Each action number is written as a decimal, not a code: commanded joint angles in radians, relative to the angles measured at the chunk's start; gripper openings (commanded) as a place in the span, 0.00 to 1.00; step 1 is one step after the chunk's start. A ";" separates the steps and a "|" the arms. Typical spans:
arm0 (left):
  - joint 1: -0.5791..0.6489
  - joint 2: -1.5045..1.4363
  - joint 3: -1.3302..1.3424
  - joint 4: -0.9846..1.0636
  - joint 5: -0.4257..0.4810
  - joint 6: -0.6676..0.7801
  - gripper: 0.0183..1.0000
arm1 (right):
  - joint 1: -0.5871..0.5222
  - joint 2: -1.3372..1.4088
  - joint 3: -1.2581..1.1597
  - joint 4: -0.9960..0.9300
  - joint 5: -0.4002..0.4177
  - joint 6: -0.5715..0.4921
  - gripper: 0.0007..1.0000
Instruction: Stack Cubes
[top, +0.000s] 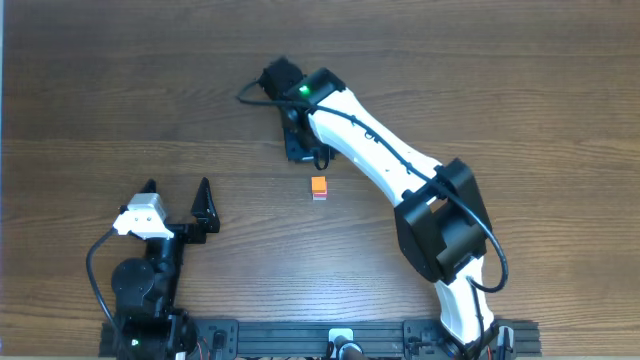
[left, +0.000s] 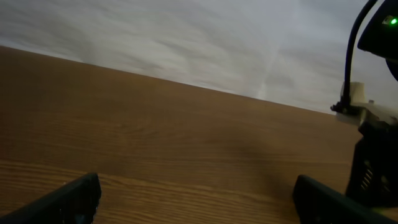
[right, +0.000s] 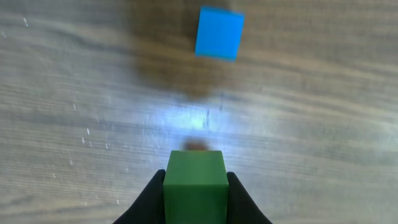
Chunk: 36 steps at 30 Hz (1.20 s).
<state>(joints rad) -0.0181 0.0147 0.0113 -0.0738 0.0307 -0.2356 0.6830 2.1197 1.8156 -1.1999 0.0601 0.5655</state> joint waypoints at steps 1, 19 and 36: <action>0.005 -0.012 -0.006 -0.001 0.013 -0.011 1.00 | 0.034 -0.069 0.018 -0.050 0.016 0.053 0.01; 0.005 -0.012 -0.006 -0.001 0.013 -0.011 1.00 | 0.059 -0.116 -0.012 -0.094 -0.019 0.097 0.01; 0.005 -0.012 -0.006 -0.001 0.013 -0.011 1.00 | 0.058 -0.167 -0.124 -0.057 -0.053 0.122 0.01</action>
<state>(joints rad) -0.0181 0.0147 0.0113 -0.0738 0.0307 -0.2356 0.7380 1.9907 1.7039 -1.2591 0.0200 0.6769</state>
